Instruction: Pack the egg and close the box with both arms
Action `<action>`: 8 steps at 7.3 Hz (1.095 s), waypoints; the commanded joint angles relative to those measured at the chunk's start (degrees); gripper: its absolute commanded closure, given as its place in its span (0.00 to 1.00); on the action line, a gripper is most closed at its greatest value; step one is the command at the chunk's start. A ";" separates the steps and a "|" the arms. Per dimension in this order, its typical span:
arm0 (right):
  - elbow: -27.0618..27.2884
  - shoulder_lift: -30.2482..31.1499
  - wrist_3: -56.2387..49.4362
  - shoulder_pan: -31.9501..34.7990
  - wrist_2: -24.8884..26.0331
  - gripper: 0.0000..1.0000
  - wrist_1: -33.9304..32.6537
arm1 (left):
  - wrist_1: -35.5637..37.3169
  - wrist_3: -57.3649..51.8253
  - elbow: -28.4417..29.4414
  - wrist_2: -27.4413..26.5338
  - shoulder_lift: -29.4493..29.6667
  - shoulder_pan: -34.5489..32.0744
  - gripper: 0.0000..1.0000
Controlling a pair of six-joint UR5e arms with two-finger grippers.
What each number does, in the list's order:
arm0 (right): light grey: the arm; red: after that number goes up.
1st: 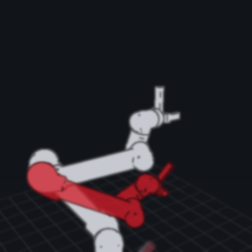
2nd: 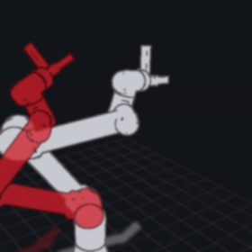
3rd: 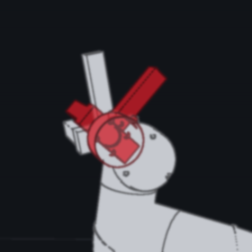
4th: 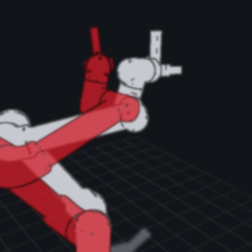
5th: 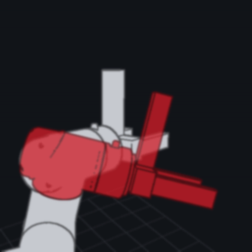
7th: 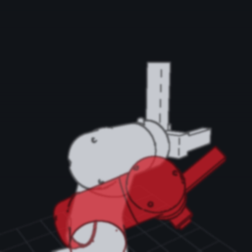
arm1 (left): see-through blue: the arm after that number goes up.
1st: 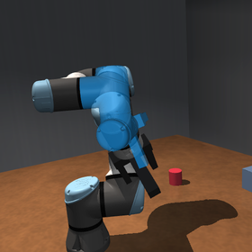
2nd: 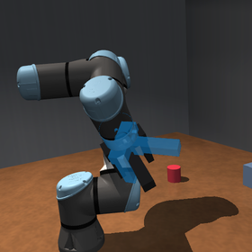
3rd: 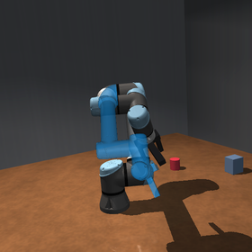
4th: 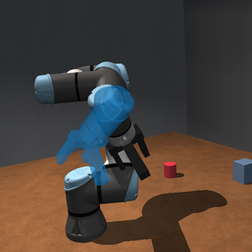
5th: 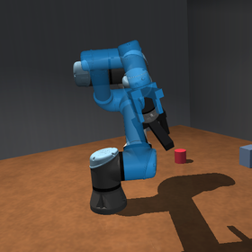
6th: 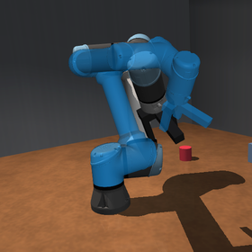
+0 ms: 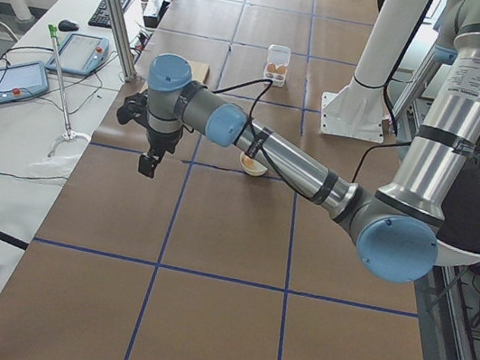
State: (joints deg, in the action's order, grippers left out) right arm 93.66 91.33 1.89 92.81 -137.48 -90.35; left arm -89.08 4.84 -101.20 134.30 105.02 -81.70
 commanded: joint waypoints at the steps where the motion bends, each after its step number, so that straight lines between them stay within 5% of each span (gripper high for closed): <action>1: 0.03 -0.01 -0.04 0.00 -0.07 0.00 0.00 | -1.52 3.59 -1.54 1.91 4.29 7.92 0.00; 4: 0.04 -0.18 -0.39 -0.17 0.11 0.00 0.44 | -7.42 29.28 -8.45 -1.21 0.04 14.96 0.00; 8: -1.89 0.78 0.04 -0.17 0.11 0.00 3.69 | -7.51 62.07 -15.61 -18.76 -4.39 36.38 0.00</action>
State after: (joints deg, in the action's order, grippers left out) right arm 92.51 91.79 1.91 92.64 -137.30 -87.20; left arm -96.51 58.04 -116.21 121.13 101.18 -52.21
